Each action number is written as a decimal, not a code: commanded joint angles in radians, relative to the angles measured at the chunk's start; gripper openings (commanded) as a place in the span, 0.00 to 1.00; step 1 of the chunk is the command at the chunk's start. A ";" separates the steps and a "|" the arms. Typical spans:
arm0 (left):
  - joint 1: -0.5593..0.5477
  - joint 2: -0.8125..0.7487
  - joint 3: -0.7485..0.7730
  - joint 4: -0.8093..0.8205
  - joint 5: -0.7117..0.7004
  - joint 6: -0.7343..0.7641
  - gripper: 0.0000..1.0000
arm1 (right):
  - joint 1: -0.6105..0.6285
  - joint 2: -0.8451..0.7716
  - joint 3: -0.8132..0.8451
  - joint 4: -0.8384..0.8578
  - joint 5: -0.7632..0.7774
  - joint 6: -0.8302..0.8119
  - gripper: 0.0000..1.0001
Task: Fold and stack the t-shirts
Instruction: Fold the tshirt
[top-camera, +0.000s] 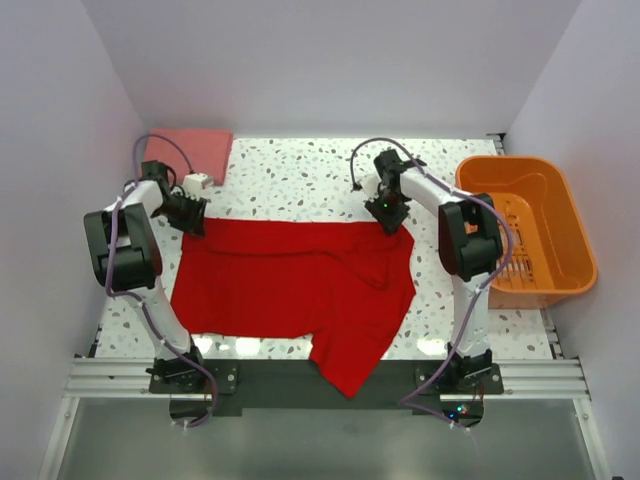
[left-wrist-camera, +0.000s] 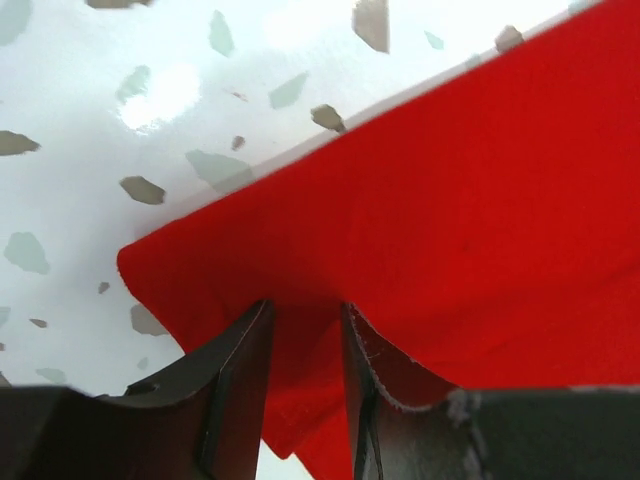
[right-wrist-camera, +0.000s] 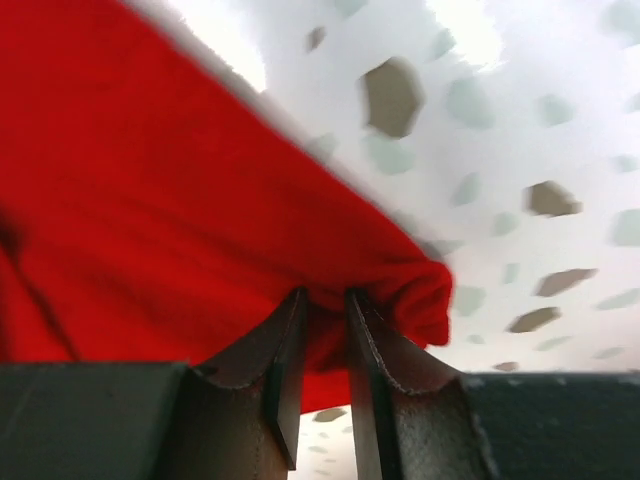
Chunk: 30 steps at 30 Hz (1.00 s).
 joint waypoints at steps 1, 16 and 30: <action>0.007 0.088 0.040 0.057 -0.103 -0.062 0.38 | -0.005 0.068 0.090 0.062 0.138 -0.027 0.26; 0.016 0.217 0.421 0.002 0.063 -0.061 0.46 | -0.017 0.211 0.486 0.184 0.217 -0.017 0.48; 0.153 -0.231 0.075 -0.476 0.324 0.591 0.55 | 0.136 -0.366 0.020 -0.224 -0.276 -0.161 0.75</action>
